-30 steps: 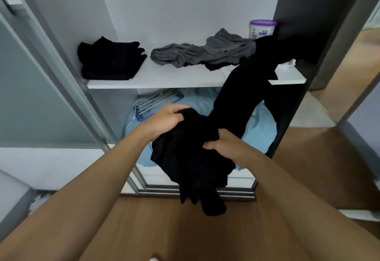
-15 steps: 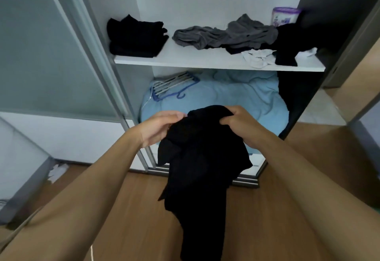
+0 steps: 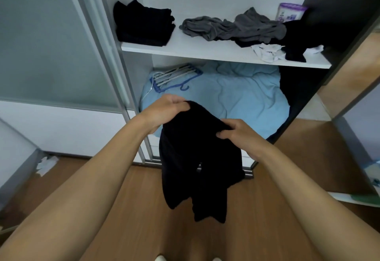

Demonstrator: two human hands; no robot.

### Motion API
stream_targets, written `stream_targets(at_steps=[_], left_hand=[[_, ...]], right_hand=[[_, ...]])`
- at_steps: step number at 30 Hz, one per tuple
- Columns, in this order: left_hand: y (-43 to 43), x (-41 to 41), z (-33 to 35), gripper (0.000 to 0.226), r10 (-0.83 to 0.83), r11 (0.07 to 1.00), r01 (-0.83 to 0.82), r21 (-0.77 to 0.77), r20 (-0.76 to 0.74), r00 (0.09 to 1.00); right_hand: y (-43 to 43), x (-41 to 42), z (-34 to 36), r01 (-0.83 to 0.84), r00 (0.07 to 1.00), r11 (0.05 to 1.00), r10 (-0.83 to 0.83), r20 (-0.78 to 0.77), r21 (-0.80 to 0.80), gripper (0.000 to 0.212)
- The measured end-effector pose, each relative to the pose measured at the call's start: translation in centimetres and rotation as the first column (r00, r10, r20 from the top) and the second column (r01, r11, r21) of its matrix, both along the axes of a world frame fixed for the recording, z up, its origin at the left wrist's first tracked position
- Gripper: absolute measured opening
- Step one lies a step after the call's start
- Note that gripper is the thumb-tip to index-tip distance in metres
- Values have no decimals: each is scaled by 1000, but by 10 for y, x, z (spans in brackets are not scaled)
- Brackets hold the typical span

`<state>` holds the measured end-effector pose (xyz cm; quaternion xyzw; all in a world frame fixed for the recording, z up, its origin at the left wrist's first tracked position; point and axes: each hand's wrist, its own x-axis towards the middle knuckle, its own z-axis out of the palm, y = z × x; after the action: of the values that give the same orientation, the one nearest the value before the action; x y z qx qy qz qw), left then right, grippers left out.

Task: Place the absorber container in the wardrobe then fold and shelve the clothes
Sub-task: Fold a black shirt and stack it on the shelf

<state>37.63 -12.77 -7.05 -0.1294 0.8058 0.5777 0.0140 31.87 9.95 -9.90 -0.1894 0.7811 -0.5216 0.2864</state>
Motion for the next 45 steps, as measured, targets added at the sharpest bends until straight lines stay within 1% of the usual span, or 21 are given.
stream_targets(at_steps=[2,4,7,9,13,16,17,18,20,22,23,25,29,31,33,34,36,39,41,42,45], left_hand=[[5,-6,8,28,-46,998,40,-58,-105,993],[14,-11,16,31,-159,968,125,-219,-147,976],[16,-14,18,19,-241,917,170,-361,-163,957],[7,-14,14,18,-251,895,156,-418,-184,950],[-9,-14,2,19,-277,826,180,-534,-106,955],[-9,-15,-5,23,-321,753,292,-590,59,945],[-9,-14,-7,23,-317,749,305,-588,86,945],[-11,-12,-10,23,-293,788,284,-546,73,953],[-18,-9,-11,22,-179,933,165,-320,-13,984],[-20,-8,-8,18,-71,988,57,-142,-94,993],[-18,-9,-6,15,-53,991,37,-127,-123,991],[-13,-11,-2,13,-50,989,26,-146,-162,986],[-9,-14,-8,15,-54,983,20,-185,-181,982],[-11,-15,-17,24,-95,951,51,-304,-131,987],[-14,-13,-32,38,-92,910,67,-409,-42,995],[-15,-11,-40,41,-64,916,54,-398,-10,998],[-17,-6,-52,38,17,955,-18,-297,-7,1000],[-12,-7,-48,20,182,972,-198,-128,-122,976],[-4,-11,-36,18,277,958,-285,-25,-162,947],[0,-13,-29,19,296,954,-299,6,-174,939],[8,-16,-19,19,275,960,-279,12,-207,939]], right_hand=[[-11,12,-2,-73,997,997,73,8,1,16],[-27,22,-3,-58,997,998,57,-54,-19,18],[-43,23,2,115,958,990,-131,-255,-80,18],[-41,17,5,189,924,973,-223,-311,-134,20],[-39,8,14,196,921,965,-243,-306,-176,17],[-41,6,20,247,930,935,-302,-208,-255,19],[-39,5,22,277,929,912,-335,-157,-302,22],[-35,3,23,299,931,889,-352,-99,-346,27],[-25,0,25,308,939,874,-342,-26,-376,31],[-18,-2,26,296,941,915,-328,-79,-274,25],[-16,-3,24,296,936,931,-327,-129,-213,22],[-13,-4,21,304,928,935,-333,-163,-183,19],[-8,0,21,300,942,909,-330,-60,-289,19],[-7,1,23,295,939,900,-335,-75,-322,21],[-6,1,25,289,924,904,-349,-154,-315,23],[-5,1,24,280,914,914,-347,-208,-295,24],[-2,1,19,261,900,939,-320,-296,-223,29],[1,-1,-3,219,915,976,-198,-352,19,35],[2,2,-28,128,957,965,-60,-283,228,27],[3,5,-42,87,975,956,-24,-219,282,25],[7,12,-73,85,993,945,-53,-108,317,25]])
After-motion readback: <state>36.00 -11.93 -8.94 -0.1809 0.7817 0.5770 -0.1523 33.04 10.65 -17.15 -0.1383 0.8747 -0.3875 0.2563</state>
